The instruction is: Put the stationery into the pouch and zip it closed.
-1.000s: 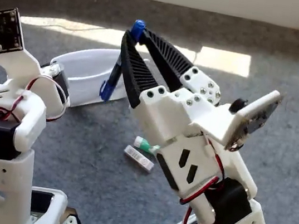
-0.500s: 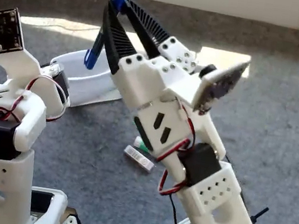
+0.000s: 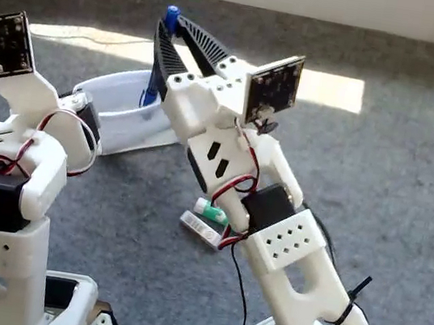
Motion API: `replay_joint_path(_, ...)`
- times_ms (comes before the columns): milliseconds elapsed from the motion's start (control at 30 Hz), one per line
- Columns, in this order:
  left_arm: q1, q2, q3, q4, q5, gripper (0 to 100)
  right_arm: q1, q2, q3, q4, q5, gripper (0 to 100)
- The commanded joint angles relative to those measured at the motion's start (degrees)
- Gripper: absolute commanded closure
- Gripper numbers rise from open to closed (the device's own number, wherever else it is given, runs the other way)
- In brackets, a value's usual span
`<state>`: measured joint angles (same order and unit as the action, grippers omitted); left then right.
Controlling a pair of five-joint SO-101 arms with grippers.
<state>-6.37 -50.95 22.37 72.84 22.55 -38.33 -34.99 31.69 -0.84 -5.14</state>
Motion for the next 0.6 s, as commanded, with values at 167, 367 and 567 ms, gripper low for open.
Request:
replay_joint_path(167,-0.8,1.0,0.6,0.3,-0.5,99,0.7,-3.3,1.1,-2.2,0.4,99.2)
replay_joint_path(367,-0.8,1.0,0.6,0.3,-0.5,99,0.7,-3.6,1.1,-1.7,0.4,95.9)
replay_joint_path(567,-0.8,1.0,0.6,0.2,-0.5,99,0.7,-3.8,2.4,-1.6,0.4,84.8)
